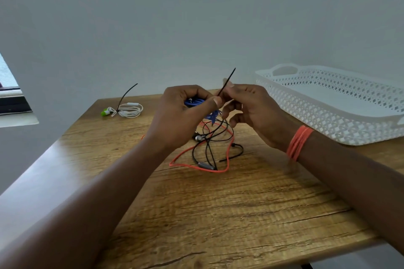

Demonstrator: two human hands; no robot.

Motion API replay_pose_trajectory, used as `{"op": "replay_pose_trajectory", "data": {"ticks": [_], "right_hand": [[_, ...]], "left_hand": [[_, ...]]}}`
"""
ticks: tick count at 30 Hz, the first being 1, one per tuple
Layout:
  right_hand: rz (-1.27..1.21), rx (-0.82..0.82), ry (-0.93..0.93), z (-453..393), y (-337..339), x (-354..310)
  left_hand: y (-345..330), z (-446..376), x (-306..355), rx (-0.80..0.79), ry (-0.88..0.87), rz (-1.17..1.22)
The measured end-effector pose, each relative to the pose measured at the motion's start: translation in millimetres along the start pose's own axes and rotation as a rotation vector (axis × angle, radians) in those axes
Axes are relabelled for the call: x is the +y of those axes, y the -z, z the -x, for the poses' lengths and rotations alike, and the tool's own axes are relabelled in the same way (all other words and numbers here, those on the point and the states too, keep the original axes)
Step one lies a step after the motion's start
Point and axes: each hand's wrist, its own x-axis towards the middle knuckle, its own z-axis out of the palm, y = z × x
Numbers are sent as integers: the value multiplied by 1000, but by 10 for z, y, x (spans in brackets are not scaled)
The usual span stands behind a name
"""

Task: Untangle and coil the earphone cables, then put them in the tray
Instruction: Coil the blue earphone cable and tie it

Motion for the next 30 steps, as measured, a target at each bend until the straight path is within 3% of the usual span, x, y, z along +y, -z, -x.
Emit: {"op": "replay_pose_trajectory", "data": {"ticks": [7,20,26,30], "right_hand": [[12,37,82,17,45,-13],[-54,-69,-2,36,43,-34],[80,6,71,2,-80,-50],[436,133,351,-13,-128,-58]], "left_hand": [[7,-8,-11,-25,33,0],[-17,34,-1,-54,-19,-29],[8,-38,-64,55,-79,-186],[-11,-53,-52,47,-28,-190]]}}
